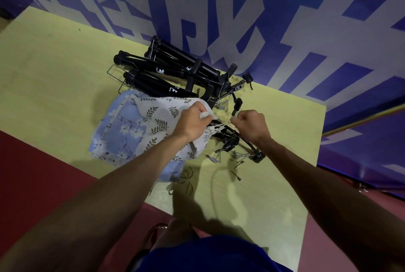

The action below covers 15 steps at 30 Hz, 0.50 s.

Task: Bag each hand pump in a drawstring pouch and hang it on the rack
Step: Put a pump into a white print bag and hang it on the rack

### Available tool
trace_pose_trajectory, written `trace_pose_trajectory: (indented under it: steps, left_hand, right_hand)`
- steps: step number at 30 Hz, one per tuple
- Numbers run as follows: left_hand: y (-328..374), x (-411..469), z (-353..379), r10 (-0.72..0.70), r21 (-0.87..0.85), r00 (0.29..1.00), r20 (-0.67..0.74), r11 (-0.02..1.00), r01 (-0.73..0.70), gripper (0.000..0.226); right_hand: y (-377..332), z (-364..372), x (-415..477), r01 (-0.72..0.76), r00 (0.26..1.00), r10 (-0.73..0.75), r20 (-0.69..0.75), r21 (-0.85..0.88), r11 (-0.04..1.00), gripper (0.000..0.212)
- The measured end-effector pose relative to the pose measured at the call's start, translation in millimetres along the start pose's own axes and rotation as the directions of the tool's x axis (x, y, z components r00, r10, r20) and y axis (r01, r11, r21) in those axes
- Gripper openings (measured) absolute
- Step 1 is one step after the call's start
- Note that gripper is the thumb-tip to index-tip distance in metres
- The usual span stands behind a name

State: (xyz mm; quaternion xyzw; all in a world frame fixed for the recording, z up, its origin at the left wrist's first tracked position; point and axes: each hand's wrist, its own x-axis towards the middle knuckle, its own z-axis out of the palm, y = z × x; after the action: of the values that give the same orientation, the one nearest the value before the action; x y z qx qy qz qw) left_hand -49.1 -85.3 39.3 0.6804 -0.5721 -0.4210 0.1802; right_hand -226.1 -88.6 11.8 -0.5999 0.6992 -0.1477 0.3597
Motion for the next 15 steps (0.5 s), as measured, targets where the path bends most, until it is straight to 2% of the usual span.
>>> trace_pose_trajectory:
  steps: [4,7,9,11,13,15]
  left_hand:
    - [0.3,3.3,3.9,-0.016,0.079,1.0,0.02,0.997,0.014,0.024]
    - [-0.9,8.3,9.3,-0.033,0.106,0.999,0.025,0.994,0.031,0.025]
    - [-3.8,12.0,13.7,-0.038,0.112,0.999,0.033,0.993,0.034,0.022]
    - [-7.2,15.1,16.4,-0.044,0.111,0.998,0.038,0.993,0.04,0.02]
    - [-10.4,17.2,16.5,-0.049,0.106,0.998,0.042,0.993,0.044,0.019]
    - [-11.5,19.2,16.2,-0.056,0.113,0.997,0.051,0.992,0.05,0.019]
  right_hand:
    - [0.3,13.9,16.1,-0.091,0.993,0.071,-0.09,-0.247,0.965,0.028]
    - [7.6,21.4,27.2,-0.106,0.992,0.078,-0.098,-0.32,0.941,0.02]
    - [15.0,24.3,35.5,-0.047,0.999,0.04,-0.035,-0.26,0.964,0.022]
    - [23.7,26.7,45.6,0.046,0.996,-0.028,0.088,-0.198,0.979,0.023]
    - [28.5,30.3,53.4,0.113,0.971,-0.067,0.231,-0.193,0.975,0.029]
    - [28.8,35.5,60.2,0.137,0.948,-0.079,0.308,-0.174,0.975,0.037]
